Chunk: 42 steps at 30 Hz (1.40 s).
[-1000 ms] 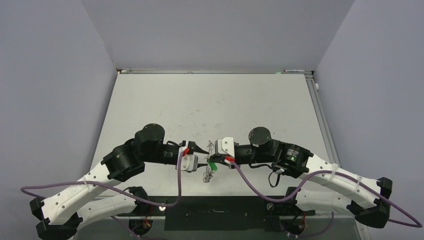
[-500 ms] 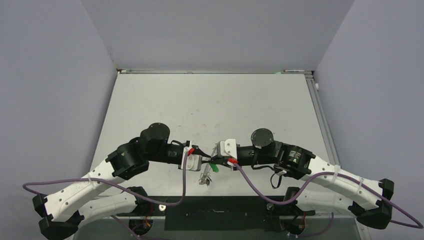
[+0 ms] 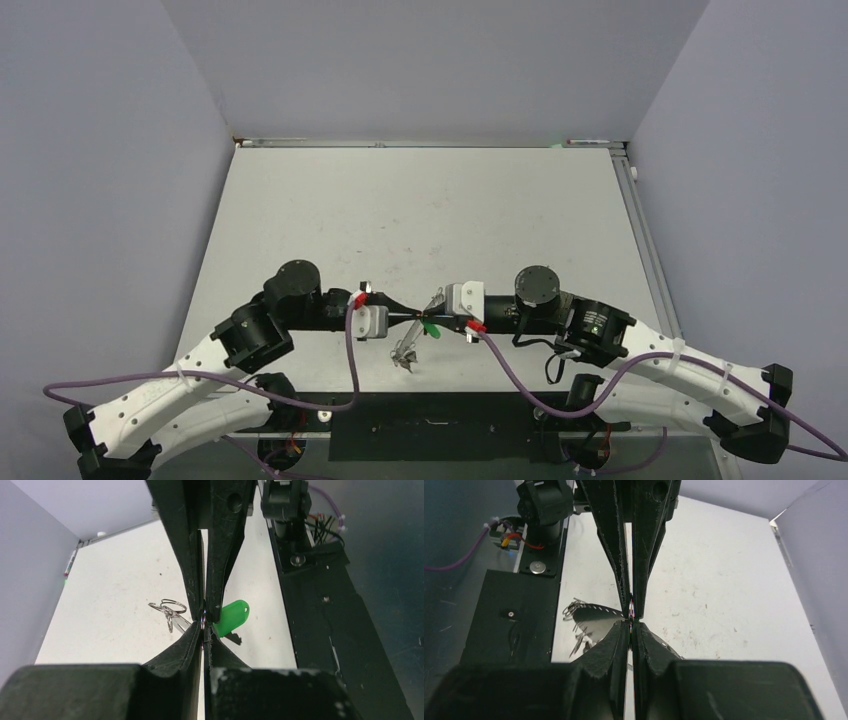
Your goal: Put the keys on the keyring
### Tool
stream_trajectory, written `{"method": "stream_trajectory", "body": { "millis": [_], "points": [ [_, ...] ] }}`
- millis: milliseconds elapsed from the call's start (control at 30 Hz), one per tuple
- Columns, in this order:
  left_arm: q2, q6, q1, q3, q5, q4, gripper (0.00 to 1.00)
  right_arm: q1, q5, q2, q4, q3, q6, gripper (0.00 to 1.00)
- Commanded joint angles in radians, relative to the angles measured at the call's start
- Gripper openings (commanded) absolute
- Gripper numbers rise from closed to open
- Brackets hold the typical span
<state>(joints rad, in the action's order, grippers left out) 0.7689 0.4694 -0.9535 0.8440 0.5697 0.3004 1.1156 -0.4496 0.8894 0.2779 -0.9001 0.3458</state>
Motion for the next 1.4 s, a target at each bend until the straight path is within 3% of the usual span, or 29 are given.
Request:
{"method": "stream_trajectory", "body": {
  "millis": [0, 367, 600, 733, 1000, 1367],
  "points": [
    [-0.07, -0.17, 0.054, -0.078, 0.015, -0.279, 0.0, 0.01, 0.059, -0.071, -0.193, 0.036, -0.036, 0.05],
    [-0.122, -0.368, 0.12, -0.168, 0.083, -0.572, 0.0, 0.009, 0.084, -0.058, -0.297, 0.083, -0.06, 0.06],
    [-0.132, -0.423, 0.145, -0.194, 0.104, -0.637, 0.0, 0.007, 0.072, -0.049, -0.307, 0.084, -0.062, 0.21],
    [-0.134, -0.423, 0.148, -0.195, 0.106, -0.637, 0.0, 0.007, 0.061, -0.051, -0.308, 0.084, -0.062, 0.25],
    [-0.134, -0.433, 0.147, -0.2, 0.113, -0.642, 0.0, 0.007, 0.053, -0.042, -0.327, 0.082, -0.065, 0.08],
    [-0.142, -0.498, 0.166, -0.218, 0.121, -0.71, 0.0, 0.007, 0.054, -0.044, -0.328, 0.102, -0.072, 0.07]
  ]
}}
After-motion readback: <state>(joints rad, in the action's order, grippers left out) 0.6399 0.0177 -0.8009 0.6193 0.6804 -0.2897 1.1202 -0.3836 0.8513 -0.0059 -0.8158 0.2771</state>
